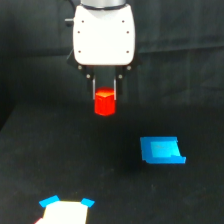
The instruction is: Pick up the red object from the table
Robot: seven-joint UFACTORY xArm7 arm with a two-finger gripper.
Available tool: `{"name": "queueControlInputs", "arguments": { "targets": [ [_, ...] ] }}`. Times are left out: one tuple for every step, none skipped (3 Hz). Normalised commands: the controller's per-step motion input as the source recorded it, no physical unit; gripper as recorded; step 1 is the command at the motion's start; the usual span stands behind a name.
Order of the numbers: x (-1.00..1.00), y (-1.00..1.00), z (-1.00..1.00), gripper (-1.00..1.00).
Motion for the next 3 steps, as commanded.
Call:
{"name": "queueControlInputs", "arguments": {
  "targets": [
    [-0.24,-0.87,0.72,-0.65],
    [-0.27,-0.99,0.88,-1.00],
    [-0.35,-0.63,0.12,-0.83]
  ]
}}
